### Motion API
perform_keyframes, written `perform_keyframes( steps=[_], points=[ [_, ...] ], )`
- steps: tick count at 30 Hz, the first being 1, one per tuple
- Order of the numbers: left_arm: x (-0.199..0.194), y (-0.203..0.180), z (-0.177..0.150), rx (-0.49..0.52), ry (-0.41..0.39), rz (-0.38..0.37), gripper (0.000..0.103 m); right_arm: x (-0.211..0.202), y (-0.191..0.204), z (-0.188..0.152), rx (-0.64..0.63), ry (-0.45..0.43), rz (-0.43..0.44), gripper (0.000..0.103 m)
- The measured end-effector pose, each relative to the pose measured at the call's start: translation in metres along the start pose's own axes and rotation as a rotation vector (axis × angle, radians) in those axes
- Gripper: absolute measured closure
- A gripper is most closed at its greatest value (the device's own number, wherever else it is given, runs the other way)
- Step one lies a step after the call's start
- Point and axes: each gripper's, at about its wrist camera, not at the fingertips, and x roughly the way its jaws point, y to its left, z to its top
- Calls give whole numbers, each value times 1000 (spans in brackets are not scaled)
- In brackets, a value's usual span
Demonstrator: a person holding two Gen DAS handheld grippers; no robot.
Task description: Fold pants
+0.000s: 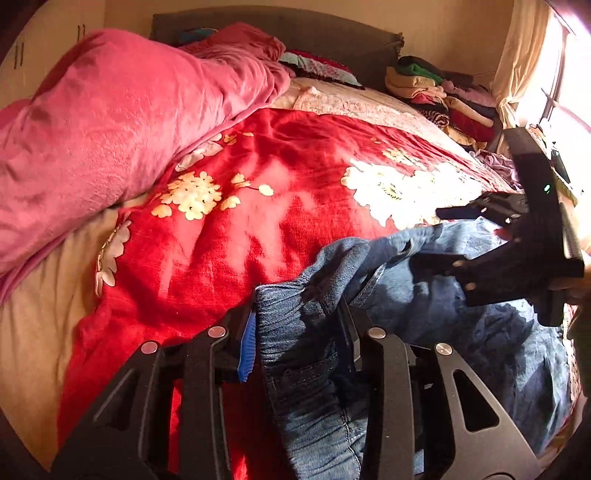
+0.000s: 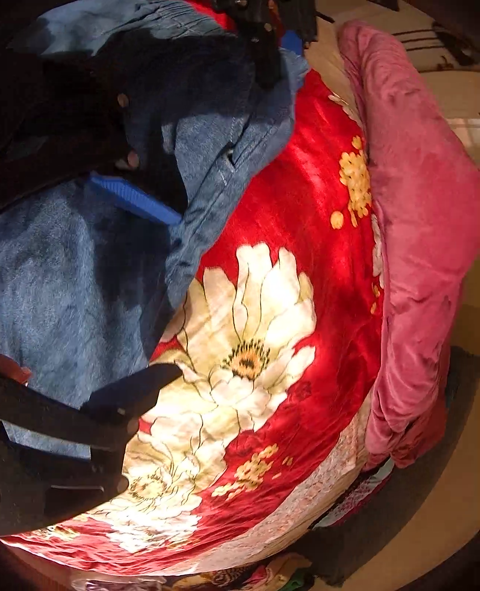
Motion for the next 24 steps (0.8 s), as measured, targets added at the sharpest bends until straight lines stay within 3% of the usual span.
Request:
perform_keyframes(
  steps=[2,3,5,7,18,24],
  points=[
    [-1,-2,0,11,-2,4,77,5,7,-1,-16,14,38,57],
    [-1,-4,0,20,-3,9,77,5,9,-2,-15,10,52,62],
    [-1,-3,0,20,-5,13,77,-2,13,-5,-14,-20,57,81],
    [-3,-2,0,15,-12,12,77,-11,15,-10,-6,-38,29,91],
    [-43,-22,-9,49,-89,10,77,-109,21,-45,182,-235,34,96],
    [-79,-45,-34,84,-136,9,77,-150,40,-75,228,-283,41,97]
  ],
)
